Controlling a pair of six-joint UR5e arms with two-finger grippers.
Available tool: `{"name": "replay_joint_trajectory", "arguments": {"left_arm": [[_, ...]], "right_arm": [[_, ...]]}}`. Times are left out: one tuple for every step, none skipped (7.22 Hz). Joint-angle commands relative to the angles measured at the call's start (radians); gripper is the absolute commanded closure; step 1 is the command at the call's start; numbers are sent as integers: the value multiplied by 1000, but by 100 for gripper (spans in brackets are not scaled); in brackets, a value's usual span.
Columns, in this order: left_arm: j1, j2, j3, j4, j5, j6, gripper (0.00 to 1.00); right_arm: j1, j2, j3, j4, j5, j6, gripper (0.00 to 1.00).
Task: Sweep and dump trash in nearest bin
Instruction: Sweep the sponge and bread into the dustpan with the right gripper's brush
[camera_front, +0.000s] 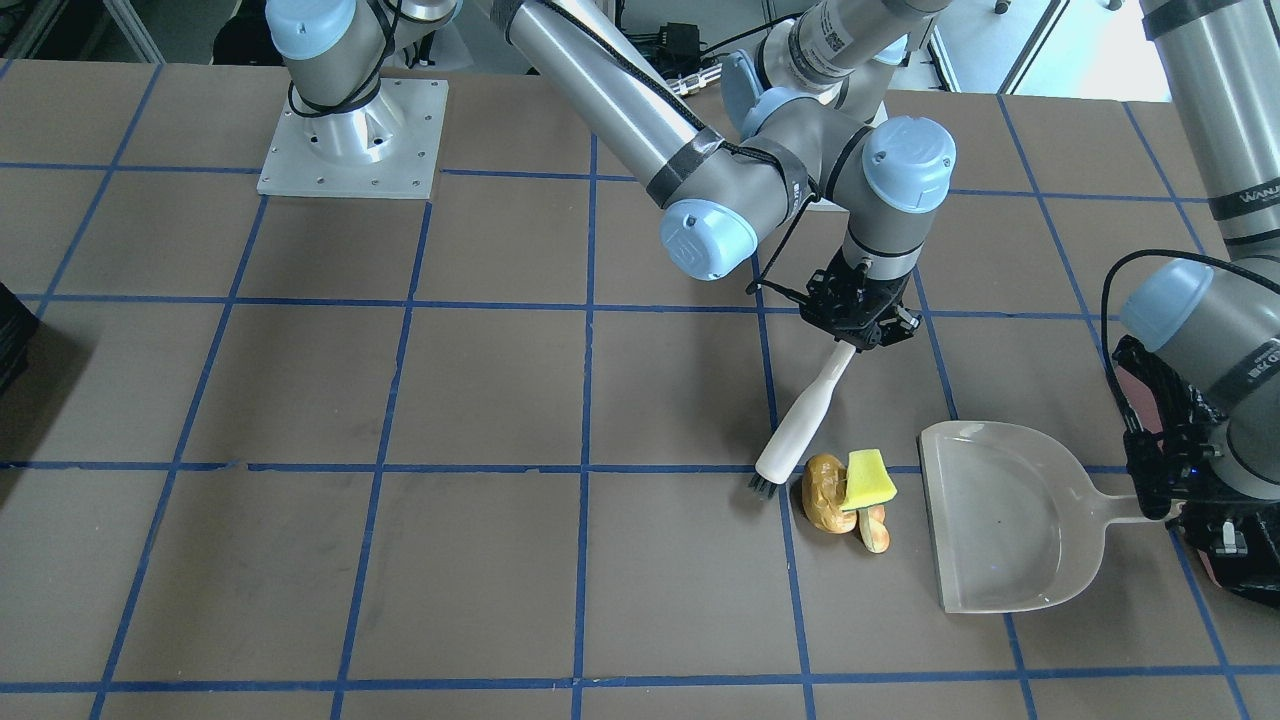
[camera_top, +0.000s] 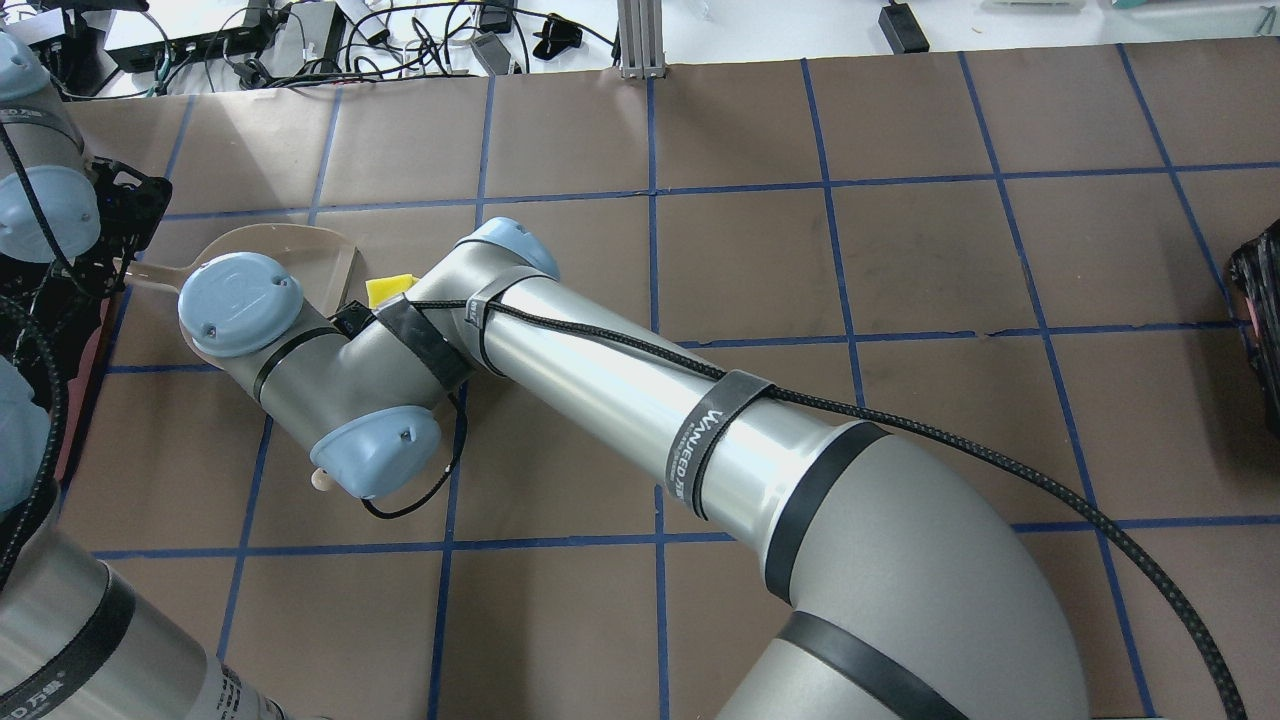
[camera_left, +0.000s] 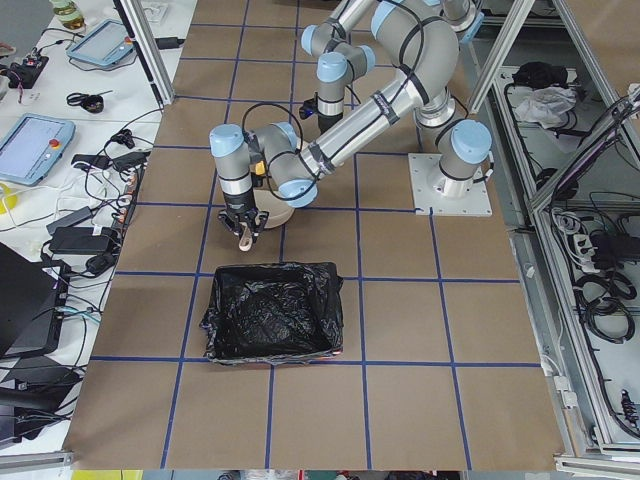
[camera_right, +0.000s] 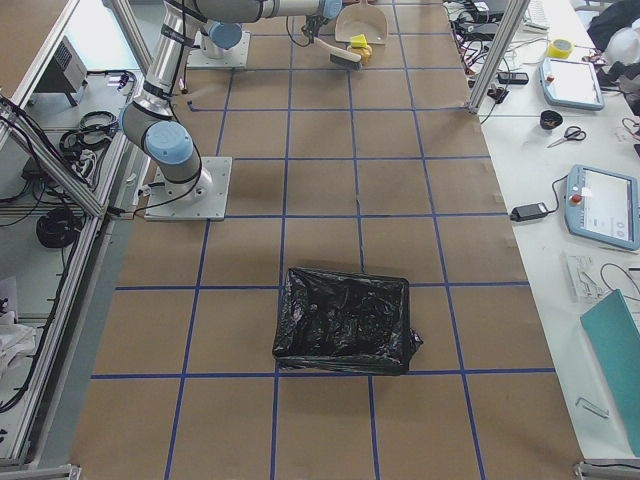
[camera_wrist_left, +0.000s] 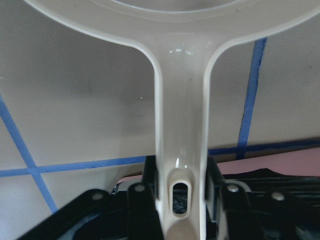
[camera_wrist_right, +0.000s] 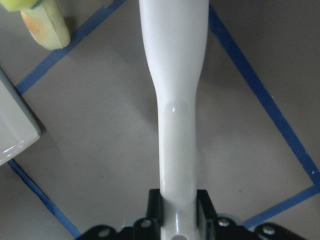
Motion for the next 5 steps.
{"name": "replay_joint_trajectory", "arguments": {"left_arm": [[0, -4, 0, 4, 2, 0, 100], [0, -5, 0, 4, 3, 0, 100], [0, -5, 0, 4, 5, 0, 100], [0, -5, 0, 4, 5, 0, 100], [0, -5, 0, 4, 5, 0, 100]], "right_arm": [[-1, 7, 0, 3, 30, 21, 100], [-4, 14, -3, 2, 27, 28, 100], [-5, 27, -20, 2, 28, 31, 100], [-5, 47, -54, 2, 28, 44, 100], [-5, 67, -81, 2, 30, 40, 100]]}}
